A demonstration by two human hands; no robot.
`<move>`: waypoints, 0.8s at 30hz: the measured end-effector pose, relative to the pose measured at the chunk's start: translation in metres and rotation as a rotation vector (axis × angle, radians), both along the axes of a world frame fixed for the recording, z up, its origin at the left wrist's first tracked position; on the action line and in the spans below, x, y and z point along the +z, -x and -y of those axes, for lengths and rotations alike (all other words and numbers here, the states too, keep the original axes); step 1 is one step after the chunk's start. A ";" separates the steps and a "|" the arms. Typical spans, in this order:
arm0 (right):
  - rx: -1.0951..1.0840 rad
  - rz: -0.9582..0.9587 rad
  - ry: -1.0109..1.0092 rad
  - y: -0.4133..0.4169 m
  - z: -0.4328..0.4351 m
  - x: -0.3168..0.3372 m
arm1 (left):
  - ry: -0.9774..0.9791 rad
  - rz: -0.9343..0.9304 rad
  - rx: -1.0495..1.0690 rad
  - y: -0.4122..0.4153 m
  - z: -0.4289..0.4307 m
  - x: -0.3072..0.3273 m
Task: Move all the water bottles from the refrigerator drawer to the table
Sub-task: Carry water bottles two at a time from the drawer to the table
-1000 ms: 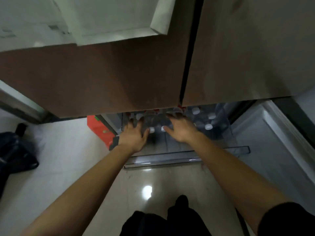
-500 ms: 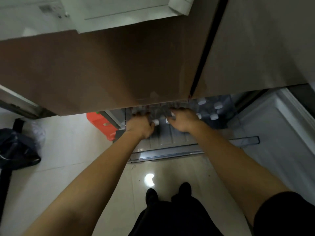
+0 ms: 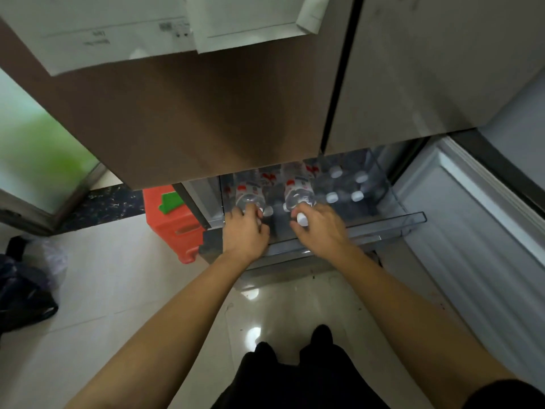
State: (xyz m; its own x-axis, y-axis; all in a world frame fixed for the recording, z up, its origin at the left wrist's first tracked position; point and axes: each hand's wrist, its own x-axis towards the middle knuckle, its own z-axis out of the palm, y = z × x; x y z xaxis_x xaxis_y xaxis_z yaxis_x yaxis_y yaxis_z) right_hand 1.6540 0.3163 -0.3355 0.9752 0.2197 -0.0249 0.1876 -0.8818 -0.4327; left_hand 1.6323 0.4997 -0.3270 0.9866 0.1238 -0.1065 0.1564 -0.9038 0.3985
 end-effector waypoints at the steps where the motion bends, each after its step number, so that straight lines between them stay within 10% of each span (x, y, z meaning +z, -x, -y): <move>1: -0.005 0.046 -0.027 0.006 0.000 0.001 | -0.023 0.087 -0.019 0.006 0.000 0.003; 7: -0.213 0.217 -0.301 0.013 0.007 0.030 | 0.010 0.499 0.035 0.014 -0.006 0.039; 24: -0.403 -0.114 -0.041 0.016 0.005 0.017 | 0.292 0.151 0.113 0.020 0.000 0.007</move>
State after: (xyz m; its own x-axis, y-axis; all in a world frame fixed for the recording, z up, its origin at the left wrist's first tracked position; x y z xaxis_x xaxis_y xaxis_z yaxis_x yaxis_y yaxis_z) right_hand 1.6377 0.3109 -0.3184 0.9749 -0.1755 -0.1370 -0.2198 -0.8567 -0.4667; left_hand 1.6120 0.4998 -0.3196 0.9757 0.2188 -0.0076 0.1685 -0.7282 0.6643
